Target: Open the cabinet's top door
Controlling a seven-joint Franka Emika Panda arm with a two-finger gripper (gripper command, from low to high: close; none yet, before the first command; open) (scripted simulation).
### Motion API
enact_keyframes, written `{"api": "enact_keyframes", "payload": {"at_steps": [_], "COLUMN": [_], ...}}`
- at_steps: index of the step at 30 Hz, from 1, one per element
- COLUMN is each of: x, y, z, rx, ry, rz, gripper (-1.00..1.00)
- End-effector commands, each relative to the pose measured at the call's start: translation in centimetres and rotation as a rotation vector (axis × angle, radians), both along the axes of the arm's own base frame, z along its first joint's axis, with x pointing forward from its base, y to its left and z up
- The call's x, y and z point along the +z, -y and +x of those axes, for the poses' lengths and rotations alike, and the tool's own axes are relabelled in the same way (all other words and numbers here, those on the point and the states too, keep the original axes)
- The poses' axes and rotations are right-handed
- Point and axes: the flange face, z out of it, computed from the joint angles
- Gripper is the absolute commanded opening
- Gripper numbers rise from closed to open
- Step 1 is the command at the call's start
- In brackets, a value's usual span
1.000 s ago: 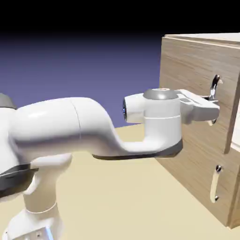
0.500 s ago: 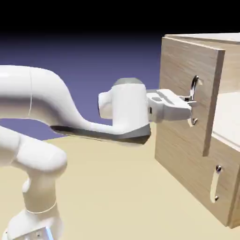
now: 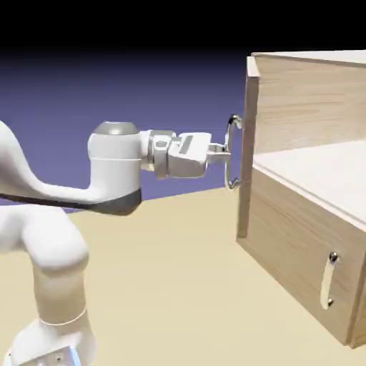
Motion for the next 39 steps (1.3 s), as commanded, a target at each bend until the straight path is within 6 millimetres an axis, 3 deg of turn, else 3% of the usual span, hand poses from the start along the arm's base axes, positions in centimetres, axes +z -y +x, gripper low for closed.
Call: {"api": "enact_keyframes", "payload": {"at_steps": [1, 12, 22, 31, 39], "x": [0.0, 0.0, 0.0, 0.0, 0.0], "y": [-0.5, -6.1, -6.7, -12.1, -18.8], "z": [-0.4, -4.6, -4.9, -7.6, -10.0], "rx": [-0.015, -0.152, -0.166, -0.285, -0.426], "ry": [0.000, 0.000, -0.001, 0.000, 0.000], "rz": [0.001, 0.001, 0.001, 0.001, 0.001], "gripper": [-1.00, -1.00, -1.00, -1.00, -1.00]}}
